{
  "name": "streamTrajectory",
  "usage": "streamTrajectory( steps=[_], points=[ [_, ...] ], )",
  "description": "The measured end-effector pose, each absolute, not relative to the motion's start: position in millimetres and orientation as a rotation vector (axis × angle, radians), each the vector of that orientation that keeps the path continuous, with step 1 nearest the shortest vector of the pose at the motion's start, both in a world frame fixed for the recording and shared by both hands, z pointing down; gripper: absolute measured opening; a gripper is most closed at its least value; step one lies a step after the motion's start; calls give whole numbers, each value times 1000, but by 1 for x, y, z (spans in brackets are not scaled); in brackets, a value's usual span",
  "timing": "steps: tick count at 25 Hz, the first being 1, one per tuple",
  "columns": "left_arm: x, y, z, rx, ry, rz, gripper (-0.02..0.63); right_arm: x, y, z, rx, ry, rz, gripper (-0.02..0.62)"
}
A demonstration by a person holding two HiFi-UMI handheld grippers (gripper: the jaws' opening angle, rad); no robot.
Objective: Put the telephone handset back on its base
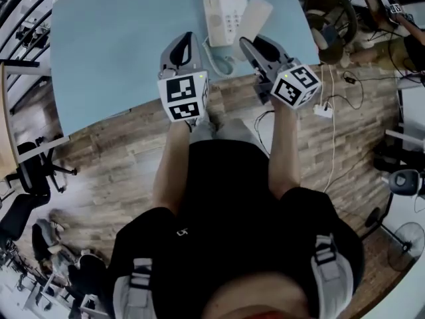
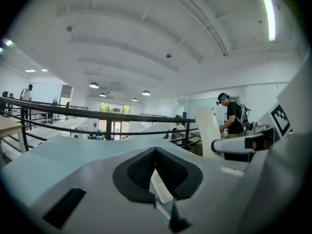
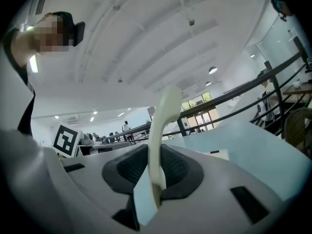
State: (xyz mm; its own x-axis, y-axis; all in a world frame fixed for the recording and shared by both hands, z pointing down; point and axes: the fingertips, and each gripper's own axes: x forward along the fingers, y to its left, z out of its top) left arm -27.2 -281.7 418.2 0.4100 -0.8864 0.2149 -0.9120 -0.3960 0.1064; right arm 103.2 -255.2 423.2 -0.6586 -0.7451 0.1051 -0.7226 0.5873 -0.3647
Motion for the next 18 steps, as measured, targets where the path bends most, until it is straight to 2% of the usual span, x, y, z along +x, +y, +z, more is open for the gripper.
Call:
streamTrajectory(
  steps=[11,18],
  points=[
    [-43,-324,452,2322,-1628,221,-2,88,-341,539,-1154,2697,-1210,77],
    [-65,-339,464,2237,-1688,230,-2,70,-388,574,-1074,2706,-1470,77]
  ],
)
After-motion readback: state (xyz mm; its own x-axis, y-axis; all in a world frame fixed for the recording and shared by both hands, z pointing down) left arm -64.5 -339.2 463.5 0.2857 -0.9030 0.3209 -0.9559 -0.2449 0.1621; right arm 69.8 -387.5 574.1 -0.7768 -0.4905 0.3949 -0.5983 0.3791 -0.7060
